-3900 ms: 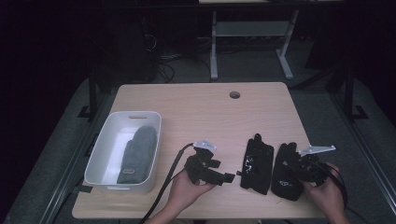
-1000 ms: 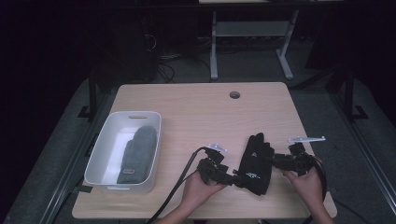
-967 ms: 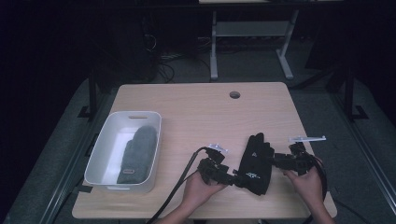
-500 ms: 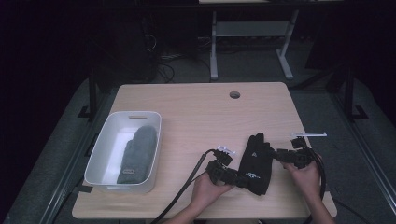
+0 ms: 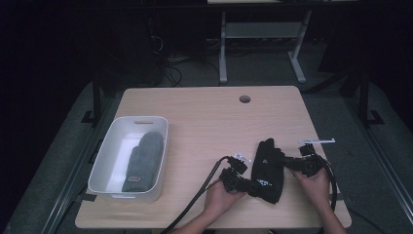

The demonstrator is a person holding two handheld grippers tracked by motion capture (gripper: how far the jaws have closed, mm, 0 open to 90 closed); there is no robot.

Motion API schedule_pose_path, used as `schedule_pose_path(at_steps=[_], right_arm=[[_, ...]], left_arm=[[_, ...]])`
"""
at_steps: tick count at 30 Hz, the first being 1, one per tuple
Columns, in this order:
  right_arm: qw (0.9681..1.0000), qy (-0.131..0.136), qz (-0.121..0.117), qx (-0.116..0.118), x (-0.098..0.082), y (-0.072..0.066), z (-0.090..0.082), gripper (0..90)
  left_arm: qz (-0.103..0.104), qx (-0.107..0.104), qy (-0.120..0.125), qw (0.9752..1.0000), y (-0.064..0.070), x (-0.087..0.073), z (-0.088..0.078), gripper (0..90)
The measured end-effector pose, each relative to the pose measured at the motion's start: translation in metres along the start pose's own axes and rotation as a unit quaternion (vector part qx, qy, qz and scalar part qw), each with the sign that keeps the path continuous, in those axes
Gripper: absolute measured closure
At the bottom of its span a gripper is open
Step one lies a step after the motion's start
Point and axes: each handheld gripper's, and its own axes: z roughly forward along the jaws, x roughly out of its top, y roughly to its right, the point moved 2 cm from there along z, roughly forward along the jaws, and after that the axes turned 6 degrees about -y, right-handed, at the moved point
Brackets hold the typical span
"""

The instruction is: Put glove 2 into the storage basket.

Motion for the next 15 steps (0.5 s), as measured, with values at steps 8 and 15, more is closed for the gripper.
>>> schedule_pose_path(at_steps=[8, 15], right_arm=[[0.9991, 0.005, 0.021, 0.036, 0.002, 0.002, -0.003, 78.1], [0.9976, 0.004, 0.036, 0.059, 0.003, 0.002, -0.004, 82.1]], left_arm=[[-0.006, -0.014, 0.0, 0.9999, -0.003, -0.001, -0.003, 77.8], [-0.009, -0.012, 0.001, 0.9999, -0.01, -0.004, -0.011, 79.1]])
